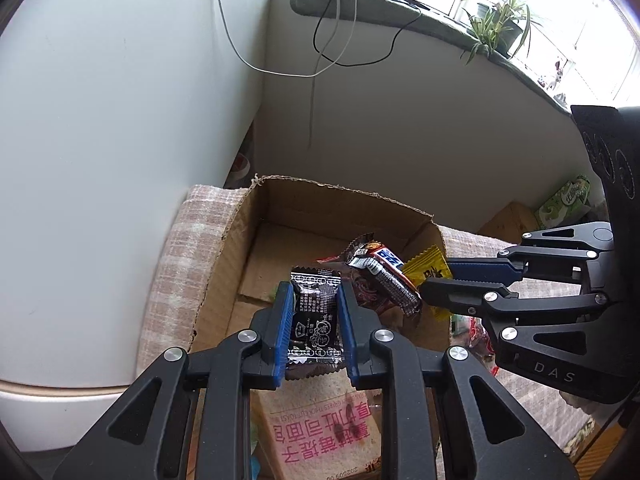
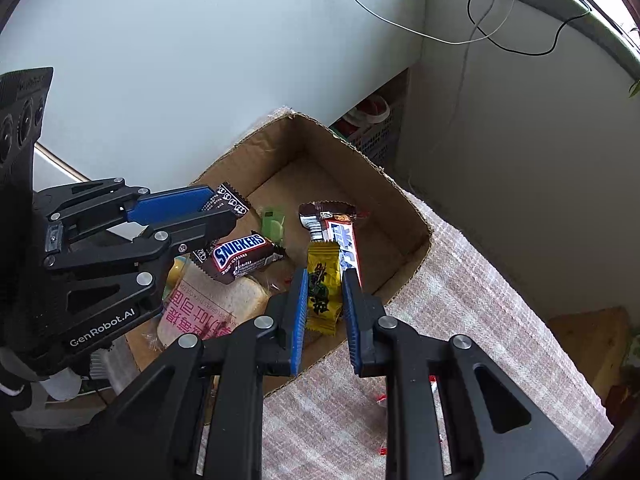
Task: Organize snacks
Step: 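Carry the black and yellow candies over the box and lower them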
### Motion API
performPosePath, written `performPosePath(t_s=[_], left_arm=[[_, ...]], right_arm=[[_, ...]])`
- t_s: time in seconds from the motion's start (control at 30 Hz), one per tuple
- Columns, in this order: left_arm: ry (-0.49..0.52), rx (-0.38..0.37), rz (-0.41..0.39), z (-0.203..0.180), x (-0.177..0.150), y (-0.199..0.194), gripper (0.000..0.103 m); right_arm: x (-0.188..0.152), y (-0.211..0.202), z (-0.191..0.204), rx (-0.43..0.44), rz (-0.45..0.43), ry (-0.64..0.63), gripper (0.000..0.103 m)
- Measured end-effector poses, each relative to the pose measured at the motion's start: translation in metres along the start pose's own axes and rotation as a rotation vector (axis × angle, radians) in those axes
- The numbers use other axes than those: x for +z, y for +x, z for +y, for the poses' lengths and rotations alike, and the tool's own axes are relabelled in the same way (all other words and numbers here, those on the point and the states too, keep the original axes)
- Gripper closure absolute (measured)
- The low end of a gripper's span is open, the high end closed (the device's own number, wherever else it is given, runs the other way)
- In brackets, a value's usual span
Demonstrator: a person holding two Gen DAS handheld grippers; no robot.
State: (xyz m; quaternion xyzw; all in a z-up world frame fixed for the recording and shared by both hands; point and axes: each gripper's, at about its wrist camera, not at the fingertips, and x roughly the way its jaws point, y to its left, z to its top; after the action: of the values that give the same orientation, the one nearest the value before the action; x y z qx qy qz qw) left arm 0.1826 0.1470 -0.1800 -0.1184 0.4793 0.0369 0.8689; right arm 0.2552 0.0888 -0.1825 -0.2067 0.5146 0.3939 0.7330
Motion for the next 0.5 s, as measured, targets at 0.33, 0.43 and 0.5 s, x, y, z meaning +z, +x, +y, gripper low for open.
performPosePath(t_s=[0.33, 0.43, 0.5], left_arm=[[-0.008, 0.009, 0.001, 0.003, 0.001, 0.001, 0.082], [-0.008, 0.014, -0.001, 0.004, 0.002, 0.000, 0.082], [-0.008, 0.016, 0.001, 0.004, 0.002, 0.001, 0.082]], right_arm=[[0.006, 0.012, 0.007, 0.005, 0.018, -0.024, 0.085], [0.005, 0.012, 0.009, -0.001, 0.020, -0.031, 0.085], [0.005, 0.012, 0.010, 0.001, 0.021, -0.032, 0.085]])
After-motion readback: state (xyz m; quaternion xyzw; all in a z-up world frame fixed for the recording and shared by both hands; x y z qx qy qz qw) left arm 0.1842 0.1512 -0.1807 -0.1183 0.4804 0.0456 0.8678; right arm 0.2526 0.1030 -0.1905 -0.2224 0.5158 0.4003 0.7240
